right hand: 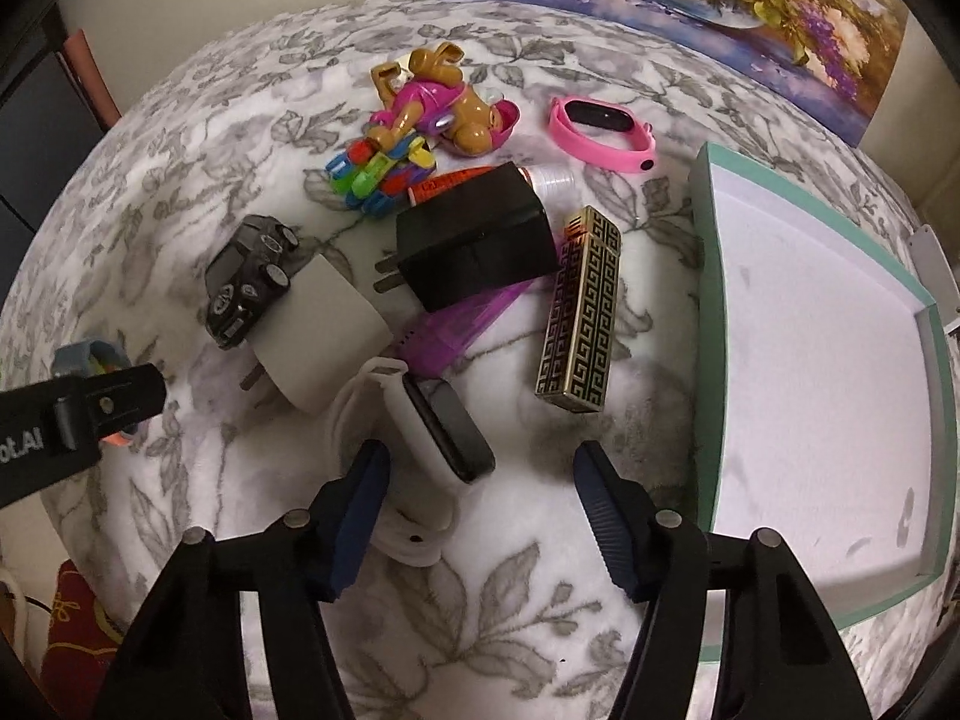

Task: Organize rigid objects
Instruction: 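Grasp the white smartwatch band with the right gripper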

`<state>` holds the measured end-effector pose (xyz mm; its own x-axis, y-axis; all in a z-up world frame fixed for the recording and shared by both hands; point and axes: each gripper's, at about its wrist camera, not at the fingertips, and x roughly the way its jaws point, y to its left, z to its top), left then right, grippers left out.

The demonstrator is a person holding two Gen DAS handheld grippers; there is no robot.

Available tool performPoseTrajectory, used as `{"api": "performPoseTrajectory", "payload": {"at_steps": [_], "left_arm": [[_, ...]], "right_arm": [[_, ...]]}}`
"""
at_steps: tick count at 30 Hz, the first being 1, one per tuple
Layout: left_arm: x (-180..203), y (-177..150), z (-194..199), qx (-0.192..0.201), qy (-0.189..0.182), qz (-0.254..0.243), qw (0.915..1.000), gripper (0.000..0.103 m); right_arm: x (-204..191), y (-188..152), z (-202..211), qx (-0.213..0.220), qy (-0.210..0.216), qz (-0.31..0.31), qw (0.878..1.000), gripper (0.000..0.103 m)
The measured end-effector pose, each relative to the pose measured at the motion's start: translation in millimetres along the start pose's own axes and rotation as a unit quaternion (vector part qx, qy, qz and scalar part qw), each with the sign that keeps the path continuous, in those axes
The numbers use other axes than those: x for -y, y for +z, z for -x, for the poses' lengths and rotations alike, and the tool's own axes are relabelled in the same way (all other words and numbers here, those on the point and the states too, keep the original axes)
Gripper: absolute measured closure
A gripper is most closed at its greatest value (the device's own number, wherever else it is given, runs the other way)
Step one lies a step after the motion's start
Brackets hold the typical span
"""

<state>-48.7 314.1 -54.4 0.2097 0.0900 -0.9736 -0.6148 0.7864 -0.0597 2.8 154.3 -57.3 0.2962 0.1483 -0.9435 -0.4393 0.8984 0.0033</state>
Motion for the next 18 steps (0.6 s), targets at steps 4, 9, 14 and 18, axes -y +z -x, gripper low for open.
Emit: {"api": "performPoseTrajectory", "payload": {"at_steps": [4, 9, 14, 18], "left_arm": [[2, 0, -2, -0.001, 0.009, -0.006, 0.9999, 0.029], [6, -1, -9, -0.007, 0.027, -0.014, 0.9995, 0.029], [7, -3, -14, -0.011, 0.04, -0.014, 0.9991, 0.029], [10, -6, -15, -0.011, 0.047, -0.018, 0.9987, 0.029]], "right_arm": [[1, 0, -2, 0.002, 0.0, -0.003, 1.0, 0.038], [1, 2, 0, 0.007, 0.0, 0.001, 1.0, 0.056], [3, 2, 1, 0.011, 0.004, 0.003, 1.0, 0.073], [5, 3, 1, 0.011, 0.013, 0.003, 1.0, 0.081]]}}
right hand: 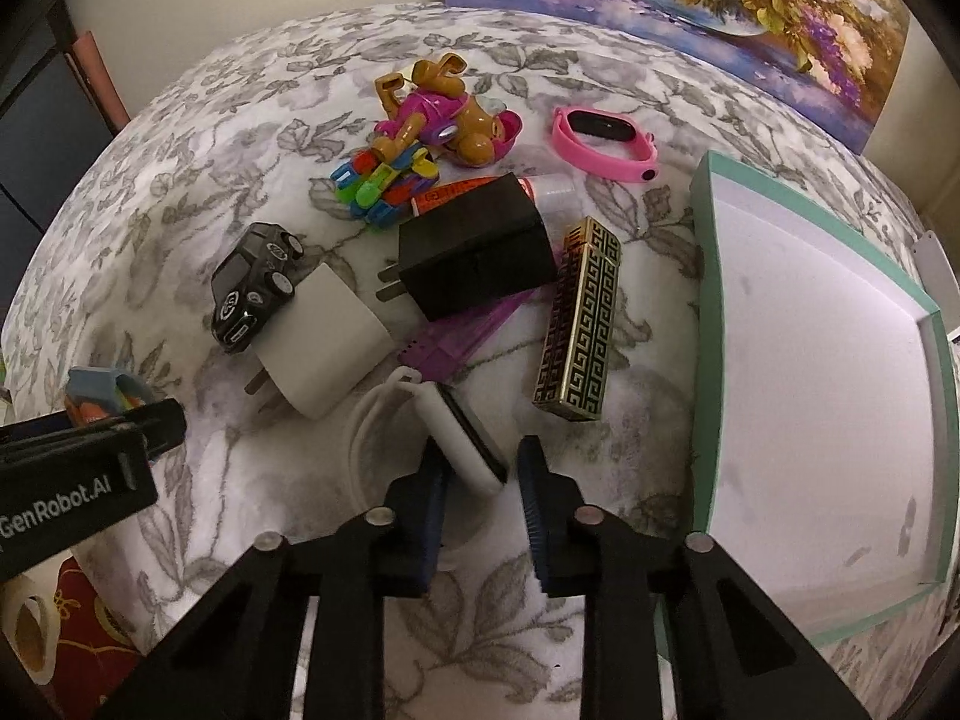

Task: Organize rigid objects
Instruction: 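Grasp the white smartwatch band with the right gripper, then carry the watch band into the teal-rimmed tray with the right gripper while the left gripper drops the card there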

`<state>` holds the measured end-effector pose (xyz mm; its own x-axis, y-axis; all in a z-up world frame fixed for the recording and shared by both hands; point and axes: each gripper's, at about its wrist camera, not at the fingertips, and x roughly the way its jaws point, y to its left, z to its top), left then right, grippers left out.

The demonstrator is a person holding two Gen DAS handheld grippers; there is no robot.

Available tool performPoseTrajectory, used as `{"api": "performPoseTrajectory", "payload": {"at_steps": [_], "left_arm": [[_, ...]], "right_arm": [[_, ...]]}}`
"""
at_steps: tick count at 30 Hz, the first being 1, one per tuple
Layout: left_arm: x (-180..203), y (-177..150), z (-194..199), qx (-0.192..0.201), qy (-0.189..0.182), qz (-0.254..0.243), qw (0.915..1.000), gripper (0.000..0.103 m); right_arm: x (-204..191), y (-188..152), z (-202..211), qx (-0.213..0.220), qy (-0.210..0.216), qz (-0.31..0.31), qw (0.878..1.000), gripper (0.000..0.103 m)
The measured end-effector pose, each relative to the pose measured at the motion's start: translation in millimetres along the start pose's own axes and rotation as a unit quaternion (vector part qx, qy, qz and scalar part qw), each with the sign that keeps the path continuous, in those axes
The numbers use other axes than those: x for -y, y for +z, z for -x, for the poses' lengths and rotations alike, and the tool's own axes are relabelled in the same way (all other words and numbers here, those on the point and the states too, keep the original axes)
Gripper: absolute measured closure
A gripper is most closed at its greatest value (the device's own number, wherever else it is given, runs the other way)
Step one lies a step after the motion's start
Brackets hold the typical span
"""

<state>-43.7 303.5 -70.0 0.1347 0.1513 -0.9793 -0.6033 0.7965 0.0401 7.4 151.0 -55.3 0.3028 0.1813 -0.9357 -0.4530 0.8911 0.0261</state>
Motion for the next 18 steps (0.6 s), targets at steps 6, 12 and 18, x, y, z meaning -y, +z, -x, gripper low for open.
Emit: {"api": "performPoseTrajectory", "payload": {"at_steps": [6, 12, 18], "left_arm": [[5, -3, 4, 0.006, 0.001, 0.002, 1.0, 0.029], [5, -1, 10, 0.009, -0.004, 0.007, 0.9999, 0.029], [-3, 0, 13, 0.017, -0.013, 0.016, 0.9996, 0.029]], "right_arm": [[8, 2, -1, -0.004, 0.019, -0.015, 1.0, 0.083], [16, 2, 2, -0.011, 0.034, -0.037, 0.999, 0.087], [24, 3, 8, -0.006, 0.046, -0.056, 0.997, 0.087]]}}
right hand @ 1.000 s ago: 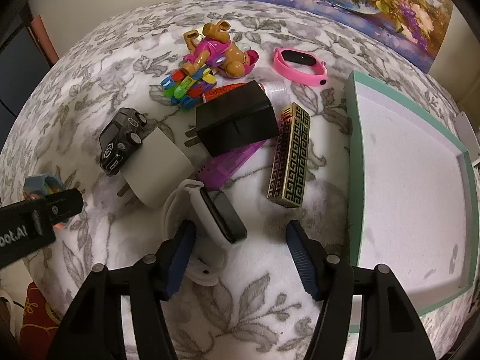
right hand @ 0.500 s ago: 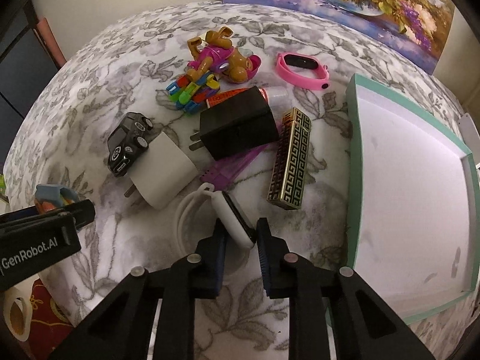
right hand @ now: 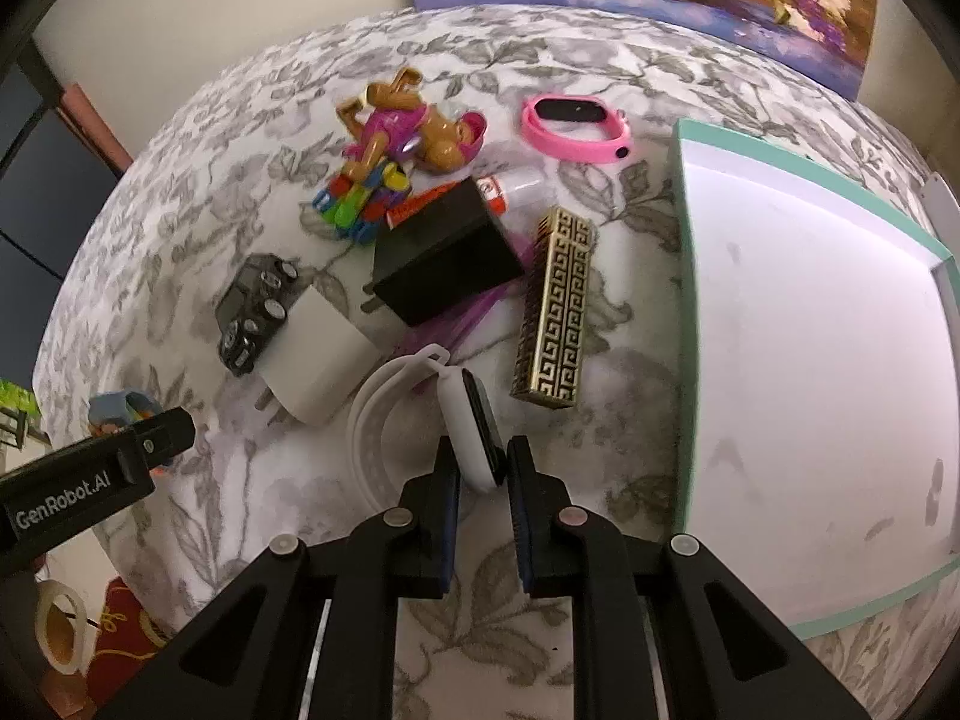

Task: Organize rigid objects
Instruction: 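Carry the watch band into the teal-rimmed tray with the right gripper while the left gripper drops the card there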

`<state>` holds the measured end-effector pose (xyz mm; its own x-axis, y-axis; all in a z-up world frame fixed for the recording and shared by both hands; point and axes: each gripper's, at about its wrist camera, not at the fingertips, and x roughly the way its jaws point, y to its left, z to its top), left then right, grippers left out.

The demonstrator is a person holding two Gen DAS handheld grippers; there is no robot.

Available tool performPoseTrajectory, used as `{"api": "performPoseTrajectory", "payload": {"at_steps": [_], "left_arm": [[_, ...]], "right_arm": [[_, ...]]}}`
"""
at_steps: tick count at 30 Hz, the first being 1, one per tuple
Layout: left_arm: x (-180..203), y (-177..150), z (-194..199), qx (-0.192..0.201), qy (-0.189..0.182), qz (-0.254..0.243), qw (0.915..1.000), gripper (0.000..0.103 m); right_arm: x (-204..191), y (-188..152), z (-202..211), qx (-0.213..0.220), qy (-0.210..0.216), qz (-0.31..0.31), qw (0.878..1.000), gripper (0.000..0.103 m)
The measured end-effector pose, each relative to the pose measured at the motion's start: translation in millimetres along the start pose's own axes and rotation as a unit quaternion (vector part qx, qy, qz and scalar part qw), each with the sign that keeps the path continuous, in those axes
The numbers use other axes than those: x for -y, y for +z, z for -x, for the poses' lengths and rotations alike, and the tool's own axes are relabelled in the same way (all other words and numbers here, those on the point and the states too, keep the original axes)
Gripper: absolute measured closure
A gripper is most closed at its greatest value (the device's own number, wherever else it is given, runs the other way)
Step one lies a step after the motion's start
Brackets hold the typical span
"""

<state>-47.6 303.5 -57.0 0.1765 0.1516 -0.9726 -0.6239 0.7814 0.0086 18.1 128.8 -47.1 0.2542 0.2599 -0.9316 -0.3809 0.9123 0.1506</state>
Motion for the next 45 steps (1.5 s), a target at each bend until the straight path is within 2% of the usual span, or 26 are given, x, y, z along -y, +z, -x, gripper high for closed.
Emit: {"api": "performPoseTrajectory", "payload": {"at_steps": [8, 15, 18, 22, 24, 31, 36, 45], "left_arm": [[-3, 2, 15, 0.023, -0.007, 0.007, 0.9997, 0.029], [17, 3, 33, 0.039, -0.028, -0.005, 0.9988, 0.029], [40, 5, 43, 0.047, -0.03, -0.031, 0.998, 0.029], [76, 7, 54, 0.05, -0.044, -0.061, 0.9959, 0.029], [97, 10, 59, 0.055, -0.049, -0.077, 0.9943, 0.029], [180, 8, 70, 0.067, -0.091, -0.148, 0.9825, 0.029], [230, 1, 65, 0.074, -0.101, -0.19, 0.9738, 0.029], [285, 4, 46, 0.073, -0.113, -0.229, 0.964, 0.028]], "right_arm": [[14, 8, 31, 0.04, 0.025, -0.026, 0.999, 0.087], [56, 23, 48, 0.065, 0.01, -0.085, 0.994, 0.087], [79, 26, 52, 0.073, -0.019, -0.106, 0.991, 0.087], [115, 29, 55, 0.071, -0.031, -0.147, 0.986, 0.087], [131, 31, 55, 0.073, -0.05, -0.16, 0.983, 0.087], [186, 32, 61, 0.077, -0.091, -0.201, 0.972, 0.087], [218, 34, 62, 0.08, -0.132, -0.213, 0.965, 0.087], [242, 36, 47, 0.065, -0.139, -0.235, 0.96, 0.086]]}}
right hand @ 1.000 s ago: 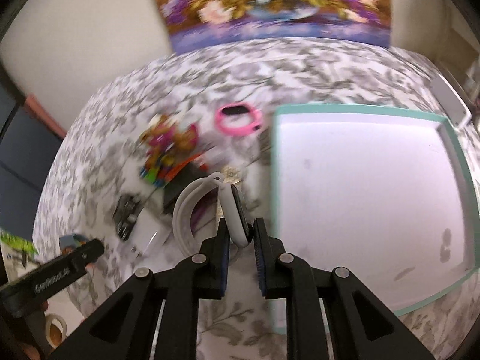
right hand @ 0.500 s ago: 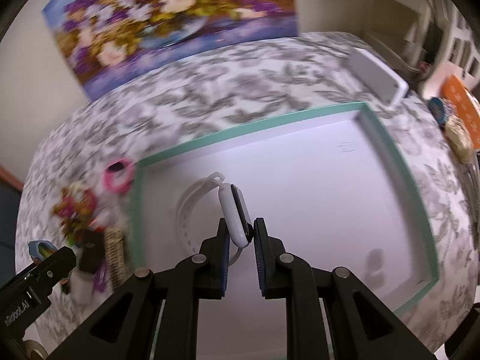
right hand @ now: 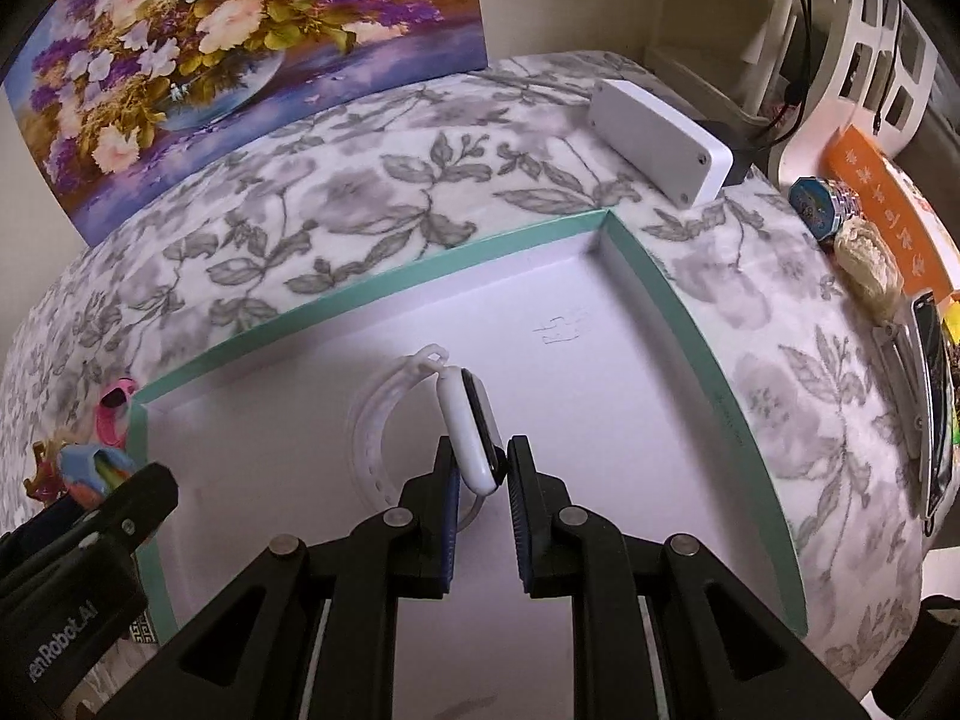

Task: Organize rigid objects
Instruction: 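Carry the watch band into the teal-rimmed tray with the right gripper while the left gripper drops the card there, then grasp the gold patterned bar with the right gripper while the left gripper grasps the black toy car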

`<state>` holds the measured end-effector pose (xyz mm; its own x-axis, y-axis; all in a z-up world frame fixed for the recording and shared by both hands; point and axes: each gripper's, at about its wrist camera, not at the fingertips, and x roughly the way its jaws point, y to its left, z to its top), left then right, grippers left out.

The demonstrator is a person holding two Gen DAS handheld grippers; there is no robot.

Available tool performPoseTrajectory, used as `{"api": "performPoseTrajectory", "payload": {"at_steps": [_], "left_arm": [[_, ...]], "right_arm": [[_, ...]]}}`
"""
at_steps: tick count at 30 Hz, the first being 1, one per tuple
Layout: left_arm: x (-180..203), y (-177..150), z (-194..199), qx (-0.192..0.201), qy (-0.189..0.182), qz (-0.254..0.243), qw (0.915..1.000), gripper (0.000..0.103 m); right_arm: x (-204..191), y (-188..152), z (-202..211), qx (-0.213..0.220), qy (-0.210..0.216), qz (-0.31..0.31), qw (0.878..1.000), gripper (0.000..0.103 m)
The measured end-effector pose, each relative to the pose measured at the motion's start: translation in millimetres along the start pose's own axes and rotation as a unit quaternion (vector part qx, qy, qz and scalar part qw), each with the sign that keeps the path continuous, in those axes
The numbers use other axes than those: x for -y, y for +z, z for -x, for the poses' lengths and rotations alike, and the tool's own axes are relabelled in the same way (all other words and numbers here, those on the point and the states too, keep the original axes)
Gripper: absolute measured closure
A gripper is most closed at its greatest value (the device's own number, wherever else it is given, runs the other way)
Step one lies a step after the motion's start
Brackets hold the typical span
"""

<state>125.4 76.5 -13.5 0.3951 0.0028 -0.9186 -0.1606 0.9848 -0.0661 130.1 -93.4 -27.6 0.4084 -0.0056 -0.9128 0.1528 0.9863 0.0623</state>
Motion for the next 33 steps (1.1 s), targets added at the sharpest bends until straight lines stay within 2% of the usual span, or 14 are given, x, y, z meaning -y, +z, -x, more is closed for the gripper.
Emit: {"api": "performPoseTrajectory", "payload": {"at_steps": [9, 11, 15, 18, 20, 23, 31, 33], "left_arm": [[9, -5, -17, -0.012, -0.009, -0.008, 0.9999, 0.027], [10, -6, -15, -0.009, -0.006, -0.011, 0.9999, 0.02], [7, -6, -9, -0.003, 0.0, -0.009, 1.0, 0.017], [4, -7, -4, -0.002, -0.001, -0.005, 1.0, 0.011], [0, -8, 1, 0.002, 0.004, 0.002, 1.0, 0.004], [-8, -10, 8, 0.004, 0.0, 0.011, 0.9999, 0.0], [-33, -23, 20, 0.005, 0.014, 0.026, 0.9995, 0.0], [-41, -26, 21, 0.0, 0.018, 0.033, 0.9993, 0.0]], "right_arm": [[-4, -1, -9, -0.013, -0.004, -0.001, 1.0, 0.086], [-2, -1, -9, -0.016, -0.006, -0.006, 1.0, 0.086], [1, -2, -8, -0.022, -0.008, -0.01, 1.0, 0.081], [1, -3, -3, -0.016, -0.015, -0.009, 1.0, 0.065], [1, -3, 2, -0.011, -0.023, -0.009, 1.0, 0.045], [2, -4, 7, -0.008, -0.027, -0.008, 1.0, 0.04], [0, -16, 18, -0.004, -0.039, -0.003, 0.999, 0.021], [-1, -21, 21, -0.002, -0.041, -0.001, 0.999, 0.02]]}}
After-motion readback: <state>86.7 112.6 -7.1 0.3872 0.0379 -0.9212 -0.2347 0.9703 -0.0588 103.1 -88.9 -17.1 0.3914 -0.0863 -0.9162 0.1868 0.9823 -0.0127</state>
